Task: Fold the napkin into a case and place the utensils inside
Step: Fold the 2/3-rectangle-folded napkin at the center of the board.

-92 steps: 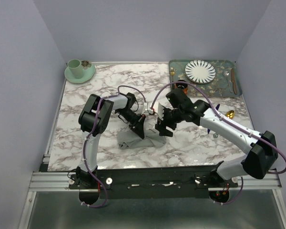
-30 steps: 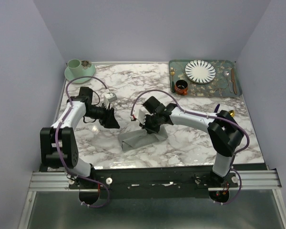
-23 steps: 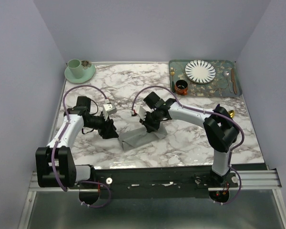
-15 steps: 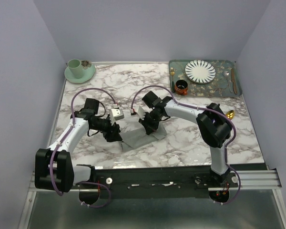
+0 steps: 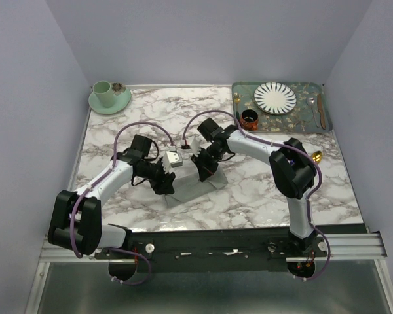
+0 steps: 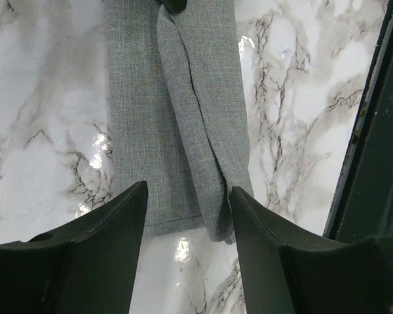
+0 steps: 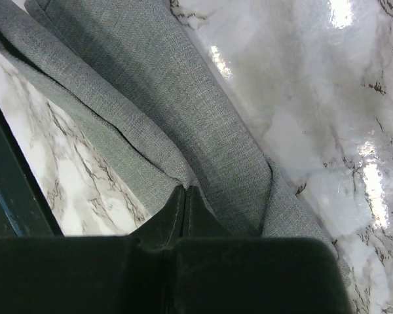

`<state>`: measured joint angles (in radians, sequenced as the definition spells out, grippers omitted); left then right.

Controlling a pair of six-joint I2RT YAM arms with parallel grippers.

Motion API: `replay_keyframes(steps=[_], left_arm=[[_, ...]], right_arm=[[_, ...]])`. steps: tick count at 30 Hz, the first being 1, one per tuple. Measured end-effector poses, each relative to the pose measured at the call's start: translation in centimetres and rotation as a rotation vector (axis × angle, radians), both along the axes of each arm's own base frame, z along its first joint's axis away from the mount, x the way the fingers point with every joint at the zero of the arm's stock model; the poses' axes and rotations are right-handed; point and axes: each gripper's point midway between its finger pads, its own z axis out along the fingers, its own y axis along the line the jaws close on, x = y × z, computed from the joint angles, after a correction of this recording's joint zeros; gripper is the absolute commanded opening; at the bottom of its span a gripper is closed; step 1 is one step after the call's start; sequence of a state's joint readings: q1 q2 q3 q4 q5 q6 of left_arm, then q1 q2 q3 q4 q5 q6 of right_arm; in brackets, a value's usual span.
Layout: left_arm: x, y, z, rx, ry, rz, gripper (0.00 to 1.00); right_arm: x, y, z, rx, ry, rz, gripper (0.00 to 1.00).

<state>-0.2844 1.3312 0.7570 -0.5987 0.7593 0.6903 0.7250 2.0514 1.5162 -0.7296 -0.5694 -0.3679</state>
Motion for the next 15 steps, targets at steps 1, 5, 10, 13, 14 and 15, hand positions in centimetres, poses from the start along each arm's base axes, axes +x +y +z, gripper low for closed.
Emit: replay_keyframes(steps=[1,5,10,13,14,15], left_arm=[[0.0,0.0,-0.3,0.008,0.008,0.001,0.63],[0.3,0.0,-1.1,0.034,0.033,0.001,0.63],[1.1,-0.6,-1.1,0.037,0.038,-0.005,0.62],[1.3,-0.7,-1.1,0.038,0.044,-0.006,0.58],[1.3,-0.7,-1.1,0.039,0.044,-0.007,0.55],[1.3,-0.7,-1.2,0.040,0.050,-0.005,0.54]], right_arm=[[0.0,0.1,0.1,0.003,0.001,-0.002,0.01],[0.2,0.3,0.5,0.008,0.001,-0.011,0.01],[1.0,0.7,1.0,0.015,0.000,-0.033,0.01],[1.5,0.8,0.4,0.005,0.014,-0.049,0.01],[1.5,0.7,0.0,-0.002,0.025,-0.056,0.01],[1.6,0.6,-0.4,-0.009,0.034,-0.062,0.01]])
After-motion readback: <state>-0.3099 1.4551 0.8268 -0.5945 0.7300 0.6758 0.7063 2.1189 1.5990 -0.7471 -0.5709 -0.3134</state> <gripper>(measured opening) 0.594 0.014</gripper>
